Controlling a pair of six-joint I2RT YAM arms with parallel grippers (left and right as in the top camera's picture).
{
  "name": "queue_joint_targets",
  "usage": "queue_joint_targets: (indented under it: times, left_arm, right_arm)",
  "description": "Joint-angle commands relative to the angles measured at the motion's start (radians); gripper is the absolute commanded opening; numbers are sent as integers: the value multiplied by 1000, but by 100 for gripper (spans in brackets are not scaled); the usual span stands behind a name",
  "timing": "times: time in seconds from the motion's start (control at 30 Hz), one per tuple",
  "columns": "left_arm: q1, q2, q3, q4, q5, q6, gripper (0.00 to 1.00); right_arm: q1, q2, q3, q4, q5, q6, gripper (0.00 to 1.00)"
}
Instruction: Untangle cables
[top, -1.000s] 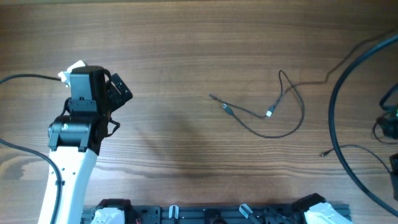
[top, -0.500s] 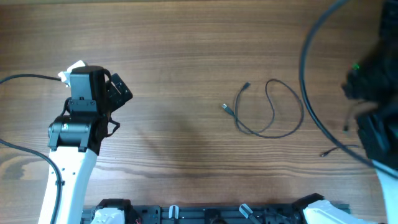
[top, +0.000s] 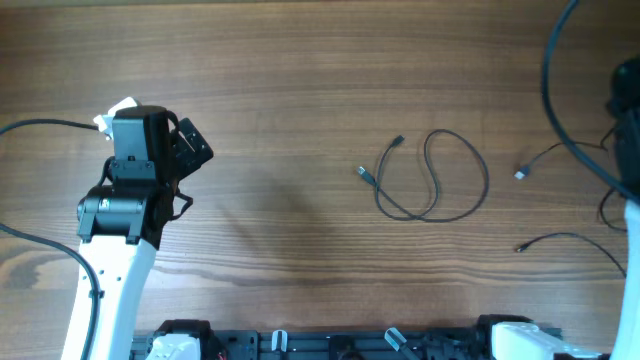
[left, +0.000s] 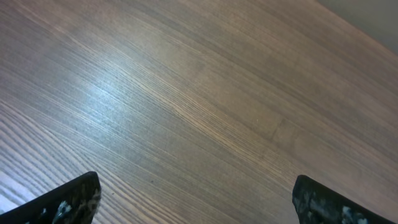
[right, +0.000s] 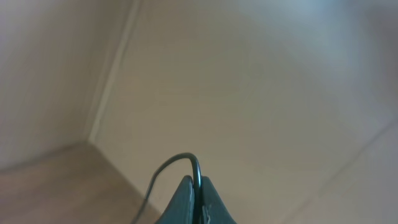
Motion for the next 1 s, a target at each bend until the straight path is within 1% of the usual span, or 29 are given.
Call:
queue_joint_targets:
  times: [0.0,0.03,0.13,0.2,0.37,0.43,0.53,0.57,0.6,0.63,0.67,0.7,0.87,0.97]
  left_arm:
    - [5,-11,6,2,8,12,100]
    - [5,-11,6,2,8,12,100]
    - [5,-11,6,2,8,12,100]
    - [5,-11,6,2,8,12,100]
    - [5,-11,6,2,8,12,100]
    - [5,-11,6,2,8,12,100]
    - [5,-11,6,2,8,12,100]
    - [5,-11,6,2,9,12,100]
    - [5,-11,6,2,8,12,100]
    - [5,-11,6,2,8,12,100]
    - [5,-11,6,2,8,12,100]
    - [5,-11,6,2,8,12,100]
    - [5,-11,6,2,8,12,100]
    - [5,-11,6,2,9,12,100]
  right_arm:
    - [-168,60,3,-124,-314,288,4]
    - [-272,106,3,-188,-489,379,4]
    - [-371,170,3,-237,-689,433,4]
    - [-444,242,3,-277,-810,488,4]
    - [-521,381,3,-322,-960,509,4]
    - [-532,435,3,-334,-998,508,4]
    - [-533,506,3,-357,-1006,509,5]
    - [-533,531,3,-366,-1007,510,11]
    - [-533,553,3,-375,-1009,512,34]
    - [-533,572,3,-386,-1015,512,63]
    - [-533,594,3,-401,-1029,512,95]
    - [-533,603,3,-408,-1036,512,100]
    - [-533,617,3,-431,-1156,499,100]
    - [-532,607,4,-439,-1327,404,100]
